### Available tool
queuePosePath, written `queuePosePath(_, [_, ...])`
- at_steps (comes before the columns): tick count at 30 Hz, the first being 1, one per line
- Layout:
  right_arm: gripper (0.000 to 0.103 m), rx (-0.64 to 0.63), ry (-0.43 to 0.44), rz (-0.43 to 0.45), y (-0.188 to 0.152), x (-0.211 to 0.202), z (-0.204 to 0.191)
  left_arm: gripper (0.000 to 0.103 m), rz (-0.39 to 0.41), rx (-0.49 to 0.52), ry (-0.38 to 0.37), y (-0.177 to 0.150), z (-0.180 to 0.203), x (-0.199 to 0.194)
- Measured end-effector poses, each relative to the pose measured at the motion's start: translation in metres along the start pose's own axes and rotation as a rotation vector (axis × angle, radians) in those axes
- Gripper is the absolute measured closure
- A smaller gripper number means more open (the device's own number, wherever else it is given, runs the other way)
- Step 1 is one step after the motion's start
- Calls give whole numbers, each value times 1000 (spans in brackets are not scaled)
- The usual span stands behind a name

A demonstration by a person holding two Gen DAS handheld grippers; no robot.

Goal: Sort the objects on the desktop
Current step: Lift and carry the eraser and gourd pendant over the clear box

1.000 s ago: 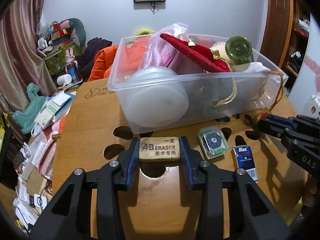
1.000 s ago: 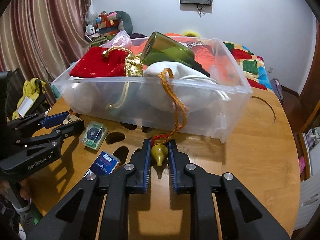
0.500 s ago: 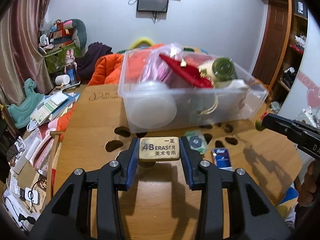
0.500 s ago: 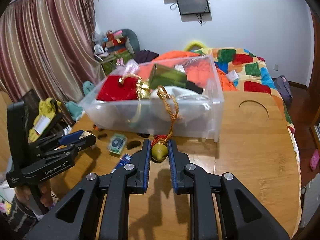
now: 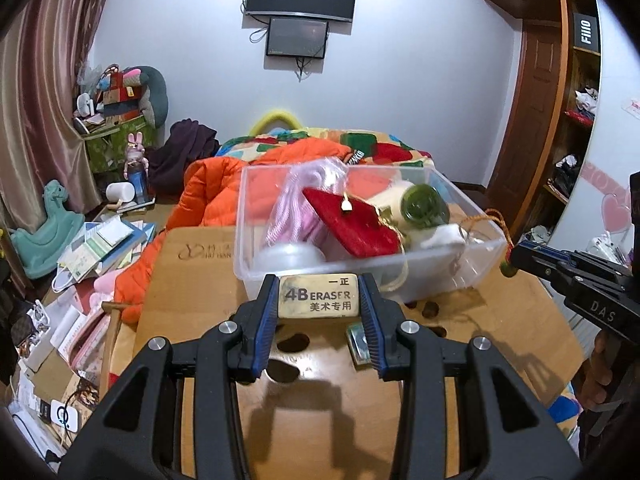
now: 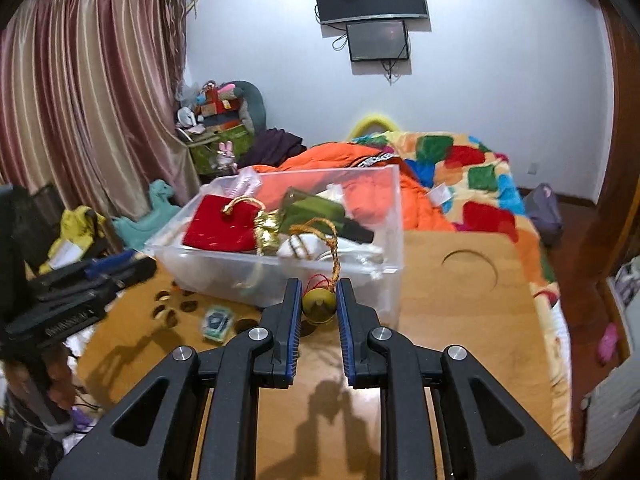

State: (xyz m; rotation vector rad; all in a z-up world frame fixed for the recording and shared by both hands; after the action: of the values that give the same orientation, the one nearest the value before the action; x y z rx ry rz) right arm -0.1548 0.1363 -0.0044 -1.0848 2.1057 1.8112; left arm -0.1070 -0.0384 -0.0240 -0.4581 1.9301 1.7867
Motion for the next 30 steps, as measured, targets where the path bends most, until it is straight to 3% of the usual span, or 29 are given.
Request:
queuePosePath(15, [88, -35, -54, 21, 29, 27, 8, 64, -4, -29, 22, 24, -23, 33])
queuePosePath(30, [87, -55, -77, -33, 26, 64, 5, 64, -30, -24, 35, 28, -25, 62])
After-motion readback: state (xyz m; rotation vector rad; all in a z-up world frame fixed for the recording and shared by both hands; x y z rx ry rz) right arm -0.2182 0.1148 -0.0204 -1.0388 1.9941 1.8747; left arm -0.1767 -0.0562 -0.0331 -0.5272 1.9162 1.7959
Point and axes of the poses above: each gripper's, at about its wrist camera, not at the fingertips, and x roughly the way its jaws point, z to its right, y to its top, the point moved 2 cm from there along x, roughly the way its jaws point, and after that the axes turned 10 degrees about x, right-handed, at the moved point
